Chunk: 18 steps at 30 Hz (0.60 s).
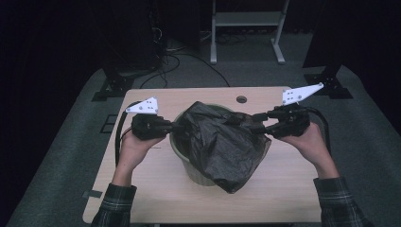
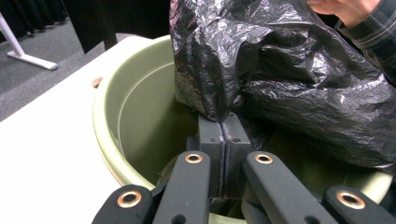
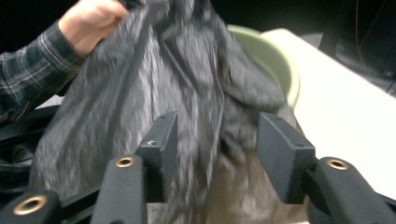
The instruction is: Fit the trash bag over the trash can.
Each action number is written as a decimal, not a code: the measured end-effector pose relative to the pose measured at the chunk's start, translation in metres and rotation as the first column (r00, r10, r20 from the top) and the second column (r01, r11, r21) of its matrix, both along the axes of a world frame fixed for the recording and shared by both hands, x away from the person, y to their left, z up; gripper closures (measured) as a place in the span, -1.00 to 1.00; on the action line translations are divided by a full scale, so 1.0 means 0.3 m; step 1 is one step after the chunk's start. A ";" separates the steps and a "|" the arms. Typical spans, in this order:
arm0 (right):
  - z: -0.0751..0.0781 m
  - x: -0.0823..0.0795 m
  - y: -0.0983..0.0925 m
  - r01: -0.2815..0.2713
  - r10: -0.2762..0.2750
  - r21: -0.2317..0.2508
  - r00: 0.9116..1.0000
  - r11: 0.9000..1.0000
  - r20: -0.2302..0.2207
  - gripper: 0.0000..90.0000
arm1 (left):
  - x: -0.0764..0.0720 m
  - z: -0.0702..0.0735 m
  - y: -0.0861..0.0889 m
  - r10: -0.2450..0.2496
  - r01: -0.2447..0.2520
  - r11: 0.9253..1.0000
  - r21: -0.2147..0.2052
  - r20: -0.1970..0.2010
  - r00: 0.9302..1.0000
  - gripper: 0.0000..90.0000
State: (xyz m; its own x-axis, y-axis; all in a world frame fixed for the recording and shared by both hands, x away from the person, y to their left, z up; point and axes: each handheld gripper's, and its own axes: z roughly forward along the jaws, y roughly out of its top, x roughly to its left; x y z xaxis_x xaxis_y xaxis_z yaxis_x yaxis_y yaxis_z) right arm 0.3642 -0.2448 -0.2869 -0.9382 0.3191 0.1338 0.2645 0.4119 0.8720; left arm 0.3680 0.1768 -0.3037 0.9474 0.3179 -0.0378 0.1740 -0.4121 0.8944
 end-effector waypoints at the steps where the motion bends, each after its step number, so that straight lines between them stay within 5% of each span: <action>1: -0.014 0.000 -0.005 -0.006 0.006 -0.007 1.000 1.000 -0.012 0.29 | 0.000 -0.002 -0.001 0.001 -0.001 1.000 0.005 0.000 1.000 0.97; 4: -0.030 -0.001 -0.009 -0.029 0.029 -0.003 0.999 1.000 -0.029 0.78 | 0.001 -0.005 -0.004 0.020 -0.020 1.000 0.012 0.002 1.000 0.70; 6: -0.030 -0.002 -0.008 -0.039 0.039 0.002 0.999 0.999 -0.025 0.98 | -0.002 0.000 0.001 0.041 -0.041 0.999 0.020 0.015 0.999 0.34; 11: -0.025 0.001 -0.003 -0.042 0.042 0.009 0.999 0.999 -0.029 1.00 | -0.024 0.036 0.024 0.073 -0.072 0.997 -0.017 0.052 0.996 -0.02; 18: 0.005 0.013 0.032 -0.054 0.054 0.041 0.998 0.998 -0.008 1.00 | -0.049 0.108 -0.019 0.039 -0.037 0.999 -0.024 0.126 0.991 -0.05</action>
State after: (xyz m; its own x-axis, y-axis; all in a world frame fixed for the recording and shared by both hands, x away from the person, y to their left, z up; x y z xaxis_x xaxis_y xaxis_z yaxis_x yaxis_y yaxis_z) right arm 0.3680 -0.2352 -0.2853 -0.9526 0.2621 0.1544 0.2510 0.3904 0.8858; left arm 0.3534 0.1712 -0.2714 0.9322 0.3541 0.0744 0.0741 -0.3879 0.9187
